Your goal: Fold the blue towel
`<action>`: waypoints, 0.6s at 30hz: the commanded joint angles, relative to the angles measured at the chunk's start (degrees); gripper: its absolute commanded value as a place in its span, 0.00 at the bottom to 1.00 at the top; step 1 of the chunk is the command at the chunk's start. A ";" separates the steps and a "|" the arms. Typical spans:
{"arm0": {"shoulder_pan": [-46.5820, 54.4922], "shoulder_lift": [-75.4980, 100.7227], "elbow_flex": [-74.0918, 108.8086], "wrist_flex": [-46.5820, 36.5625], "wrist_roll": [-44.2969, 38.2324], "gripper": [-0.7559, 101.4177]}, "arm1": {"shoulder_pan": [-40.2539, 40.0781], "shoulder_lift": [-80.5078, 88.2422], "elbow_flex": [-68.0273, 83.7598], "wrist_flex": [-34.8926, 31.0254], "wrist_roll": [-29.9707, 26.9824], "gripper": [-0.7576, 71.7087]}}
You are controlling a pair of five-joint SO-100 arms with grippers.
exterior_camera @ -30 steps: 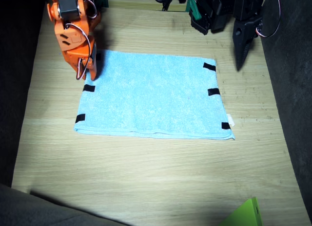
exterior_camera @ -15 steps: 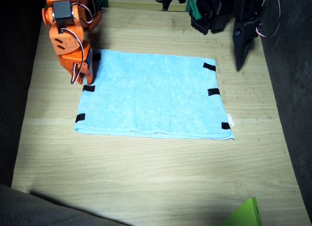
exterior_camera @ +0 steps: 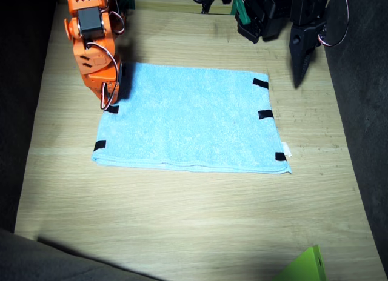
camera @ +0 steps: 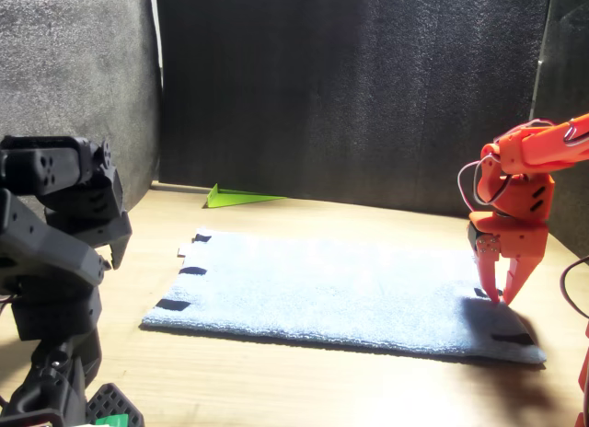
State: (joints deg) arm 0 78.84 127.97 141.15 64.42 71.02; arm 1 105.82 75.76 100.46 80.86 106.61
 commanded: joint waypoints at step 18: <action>0.00 1.67 0.44 -0.26 0.88 0.05 | 6.50 -5.45 -32.17 23.99 1.32 0.01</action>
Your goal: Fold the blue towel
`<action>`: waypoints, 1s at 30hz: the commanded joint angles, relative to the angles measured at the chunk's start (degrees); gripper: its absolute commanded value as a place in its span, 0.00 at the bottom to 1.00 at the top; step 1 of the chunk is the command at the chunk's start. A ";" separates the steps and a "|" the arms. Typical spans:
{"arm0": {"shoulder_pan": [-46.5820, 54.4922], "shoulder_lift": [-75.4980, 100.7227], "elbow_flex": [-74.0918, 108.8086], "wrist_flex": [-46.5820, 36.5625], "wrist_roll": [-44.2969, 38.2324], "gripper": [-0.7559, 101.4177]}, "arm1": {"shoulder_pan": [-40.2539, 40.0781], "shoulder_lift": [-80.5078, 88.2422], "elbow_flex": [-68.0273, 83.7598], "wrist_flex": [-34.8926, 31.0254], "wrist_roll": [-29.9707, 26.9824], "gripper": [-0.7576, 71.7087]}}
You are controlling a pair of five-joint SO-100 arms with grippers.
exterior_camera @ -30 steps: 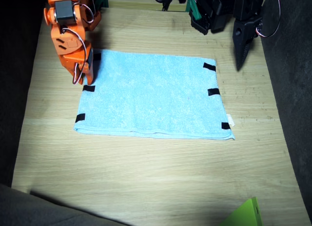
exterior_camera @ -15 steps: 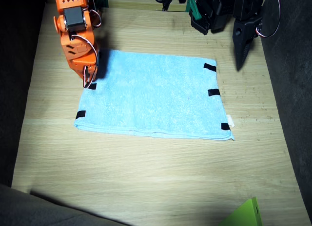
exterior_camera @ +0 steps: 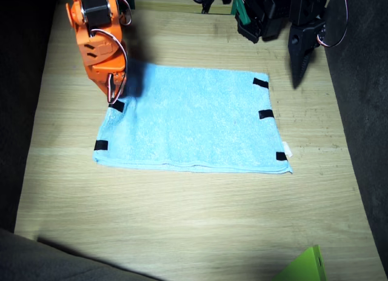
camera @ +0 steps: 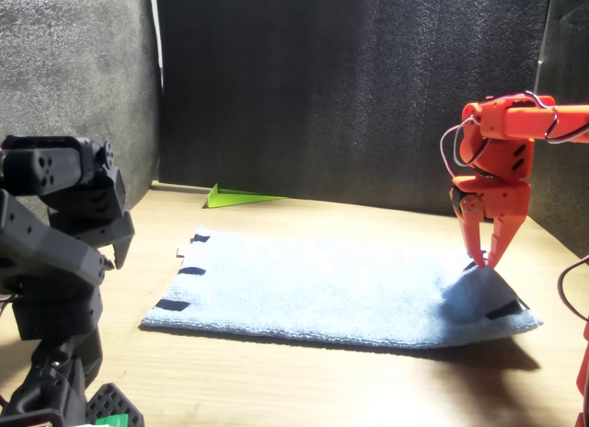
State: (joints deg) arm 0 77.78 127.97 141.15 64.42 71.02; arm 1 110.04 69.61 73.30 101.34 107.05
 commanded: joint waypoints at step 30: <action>0.44 2.99 1.05 0.09 1.05 0.04 | 19.07 -18.54 -44.74 9.93 -7.91 0.01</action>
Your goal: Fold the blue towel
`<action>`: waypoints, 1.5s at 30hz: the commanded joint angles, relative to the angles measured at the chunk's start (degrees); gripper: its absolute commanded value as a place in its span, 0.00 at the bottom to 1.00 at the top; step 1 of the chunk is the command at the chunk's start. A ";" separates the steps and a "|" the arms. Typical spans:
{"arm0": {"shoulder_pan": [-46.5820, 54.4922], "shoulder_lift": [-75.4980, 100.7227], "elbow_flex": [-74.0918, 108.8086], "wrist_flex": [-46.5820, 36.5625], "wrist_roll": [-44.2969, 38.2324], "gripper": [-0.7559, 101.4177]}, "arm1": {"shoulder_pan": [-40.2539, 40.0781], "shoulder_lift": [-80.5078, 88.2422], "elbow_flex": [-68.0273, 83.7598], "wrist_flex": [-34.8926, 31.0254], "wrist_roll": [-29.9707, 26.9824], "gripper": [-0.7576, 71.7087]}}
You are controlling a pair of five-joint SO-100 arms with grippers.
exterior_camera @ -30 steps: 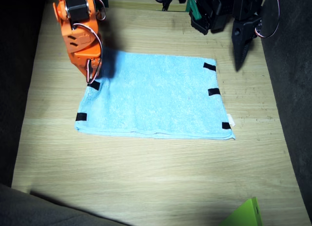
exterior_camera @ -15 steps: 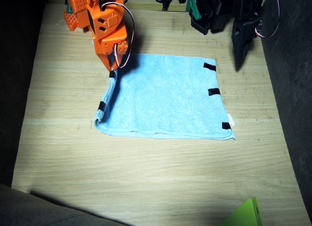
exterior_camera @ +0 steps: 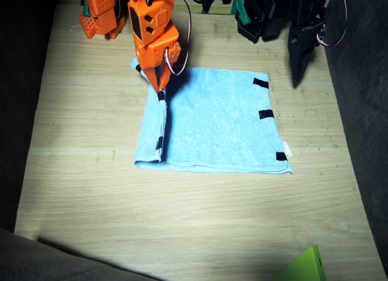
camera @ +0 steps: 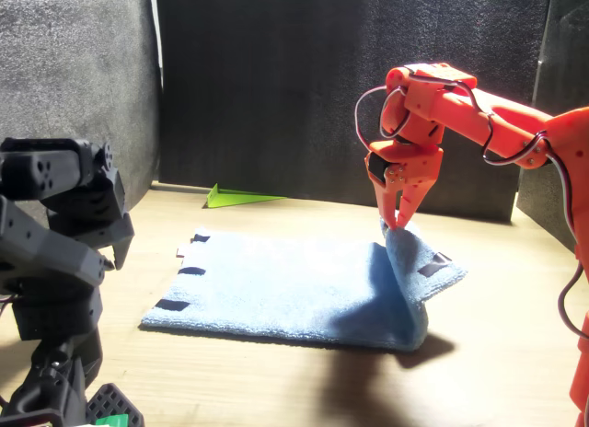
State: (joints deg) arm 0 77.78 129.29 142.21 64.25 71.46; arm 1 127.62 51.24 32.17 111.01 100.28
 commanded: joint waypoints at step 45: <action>0.44 3.16 0.70 0.53 0.53 0.04 | 9.40 -21.80 -22.85 0.26 -12.39 0.01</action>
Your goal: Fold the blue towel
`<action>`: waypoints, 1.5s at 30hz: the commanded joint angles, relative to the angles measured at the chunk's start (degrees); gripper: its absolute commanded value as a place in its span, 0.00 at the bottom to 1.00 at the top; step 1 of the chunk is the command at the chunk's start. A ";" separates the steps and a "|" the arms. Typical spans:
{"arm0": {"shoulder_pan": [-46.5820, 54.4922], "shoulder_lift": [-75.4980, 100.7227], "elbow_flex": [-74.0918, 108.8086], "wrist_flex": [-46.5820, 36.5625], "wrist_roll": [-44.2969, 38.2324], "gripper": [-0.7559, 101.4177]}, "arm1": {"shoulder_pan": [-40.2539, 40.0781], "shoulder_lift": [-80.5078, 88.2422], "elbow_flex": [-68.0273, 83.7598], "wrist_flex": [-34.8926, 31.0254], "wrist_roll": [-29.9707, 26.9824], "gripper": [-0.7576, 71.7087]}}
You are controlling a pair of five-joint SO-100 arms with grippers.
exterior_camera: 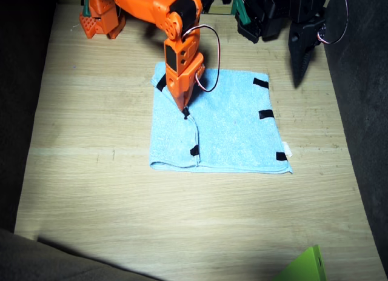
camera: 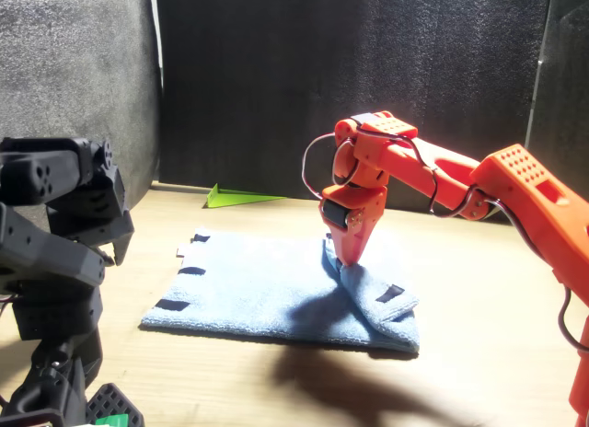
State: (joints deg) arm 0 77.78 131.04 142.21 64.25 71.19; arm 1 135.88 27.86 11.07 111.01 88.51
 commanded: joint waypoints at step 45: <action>0.26 1.67 0.79 0.70 0.97 0.05 | -4.75 20.48 9.23 0.26 15.47 0.01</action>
State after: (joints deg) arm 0 76.73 131.13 142.21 64.25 71.54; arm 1 130.43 46.05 16.17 111.01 101.07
